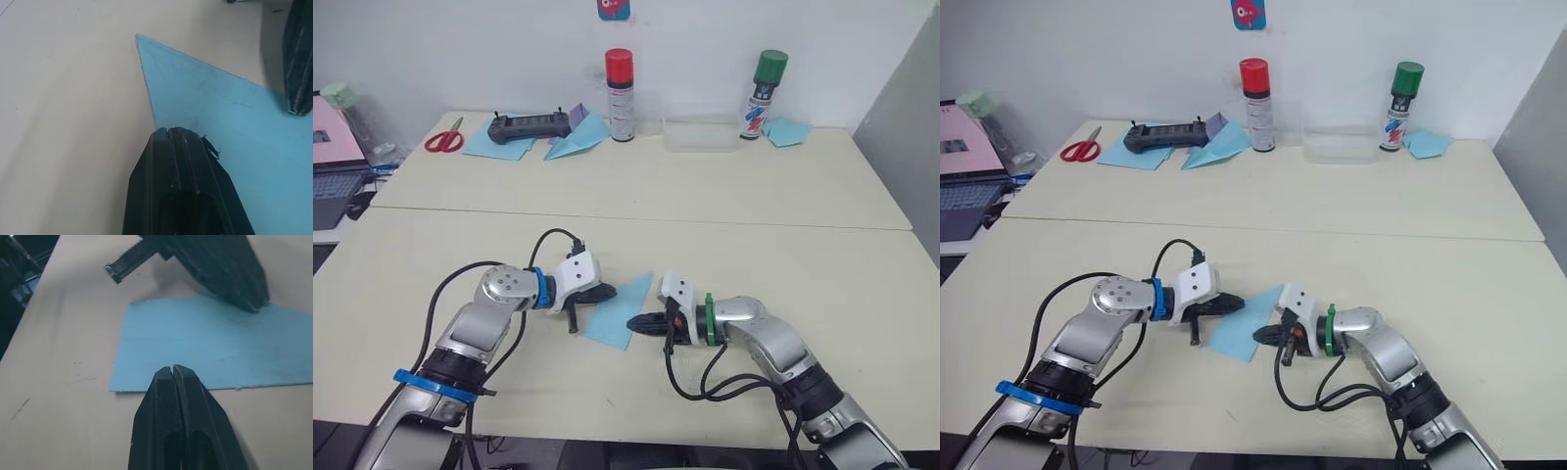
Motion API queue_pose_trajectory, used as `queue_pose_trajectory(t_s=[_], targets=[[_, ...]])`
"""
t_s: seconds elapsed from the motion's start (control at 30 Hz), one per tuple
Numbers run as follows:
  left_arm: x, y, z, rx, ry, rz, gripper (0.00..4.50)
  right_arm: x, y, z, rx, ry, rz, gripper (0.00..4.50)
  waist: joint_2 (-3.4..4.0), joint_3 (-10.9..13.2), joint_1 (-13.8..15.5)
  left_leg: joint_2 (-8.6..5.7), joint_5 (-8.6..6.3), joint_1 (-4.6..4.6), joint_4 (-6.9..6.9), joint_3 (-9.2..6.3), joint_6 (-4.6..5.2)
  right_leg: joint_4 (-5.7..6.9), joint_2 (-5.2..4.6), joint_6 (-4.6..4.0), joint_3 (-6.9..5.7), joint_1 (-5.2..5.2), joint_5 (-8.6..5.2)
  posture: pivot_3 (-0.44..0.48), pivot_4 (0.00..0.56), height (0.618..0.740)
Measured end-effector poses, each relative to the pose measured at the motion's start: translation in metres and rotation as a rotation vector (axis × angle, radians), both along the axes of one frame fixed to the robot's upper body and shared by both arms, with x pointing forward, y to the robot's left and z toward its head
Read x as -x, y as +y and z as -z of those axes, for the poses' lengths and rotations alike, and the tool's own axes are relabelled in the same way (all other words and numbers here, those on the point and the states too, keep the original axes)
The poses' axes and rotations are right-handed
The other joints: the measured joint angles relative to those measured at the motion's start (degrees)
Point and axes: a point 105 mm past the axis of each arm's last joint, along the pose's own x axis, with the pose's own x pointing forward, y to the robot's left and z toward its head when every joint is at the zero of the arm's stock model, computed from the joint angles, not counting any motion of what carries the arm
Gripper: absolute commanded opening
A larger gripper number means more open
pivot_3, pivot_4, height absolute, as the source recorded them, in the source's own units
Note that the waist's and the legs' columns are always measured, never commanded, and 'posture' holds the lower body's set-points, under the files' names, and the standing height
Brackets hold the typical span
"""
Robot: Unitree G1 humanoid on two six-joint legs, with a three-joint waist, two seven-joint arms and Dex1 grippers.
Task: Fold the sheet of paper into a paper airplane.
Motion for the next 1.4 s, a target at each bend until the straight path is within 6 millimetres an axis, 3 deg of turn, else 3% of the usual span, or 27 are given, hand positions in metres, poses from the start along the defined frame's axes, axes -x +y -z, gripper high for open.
queue_pose_trajectory(t_s=[0.47, 0.67, 0.77, 0.9, 1.0, 1.1, 1.3, 1.4], targets=[[0.008, 0.012, 0.001, -0.020, 0.002, -0.051, 0.00, 0.020, 0.010, 0.011, 0.064, 0.037, -0.207, 0.02, -0.24, -0.64, -1.48, 0.10, -0.01, 0.24, -0.49, -0.01, -0.01, 0.00, 0.10, -0.18, -0.02, 0.01, -0.19, 0.000, 0.150, 0.740], [0.009, 0.011, 0.001, -0.016, 0.003, -0.052, 0.00, 0.025, 0.002, 0.010, 0.097, 0.028, -0.281, 0.02, -0.18, -0.76, -1.38, 0.07, -0.02, 0.21, -0.56, 0.00, -0.03, -0.03, 0.09, -0.18, -0.02, 0.00, -0.25, 0.000, 0.150, 0.740], [0.007, 0.010, 0.001, -0.003, 0.006, -0.055, 0.00, 0.020, -0.006, 0.002, 0.078, 0.027, -0.255, 0.02, -0.12, -0.69, -1.24, 0.03, -0.02, 0.15, -0.54, -0.01, -0.04, -0.04, 0.03, -0.16, -0.03, -0.01, -0.25, 0.000, 0.150, 0.740], [0.003, 0.007, 0.002, 0.068, 0.051, -0.094, 0.00, -0.013, -0.017, -0.015, 0.032, -0.023, -0.044, 0.02, 0.04, -0.52, -1.21, -0.04, -0.01, 0.08, -0.41, -0.01, -0.04, 0.01, -0.01, -0.07, -0.03, -0.05, -0.18, 0.000, 0.150, 0.740], [-0.003, 0.002, 0.002, 0.151, 0.096, -0.137, 0.00, -0.027, -0.003, -0.021, 0.018, -0.107, 0.057, 0.02, 0.05, -0.52, -1.24, -0.03, -0.01, 0.05, -0.42, -0.05, -0.04, 0.03, 0.01, -0.07, -0.06, -0.08, -0.18, 0.000, 0.150, 0.740], [-0.005, 0.003, 0.000, 0.191, 0.131, -0.143, 0.70, -0.025, 0.003, -0.006, 0.047, -0.121, 0.081, 0.00, 0.04, -0.48, -0.98, -0.06, -0.02, -0.10, -0.42, -0.05, -0.05, -0.04, -0.03, -0.06, -0.07, -0.16, -0.19, 0.000, 0.150, 0.740], [-0.014, 0.027, -0.025, 0.203, 0.098, -0.163, 2.57, -0.026, 0.002, -0.006, 0.061, -0.194, 0.078, 0.00, 0.02, -0.32, -0.79, -0.06, -0.01, -0.03, -0.41, -0.05, -0.06, 0.01, -0.04, -0.05, -0.08, -0.13, -0.18, 0.000, 0.150, 0.740], [-0.017, 0.043, -0.034, 0.113, 0.017, -0.119, 3.46, -0.028, -0.002, -0.006, 0.037, -0.169, 0.100, 0.00, 0.02, -0.26, -0.70, -0.07, 0.00, -0.02, -0.39, -0.03, -0.08, 0.00, -0.05, -0.04, -0.04, -0.12, -0.16, 0.000, 0.150, 0.740]])
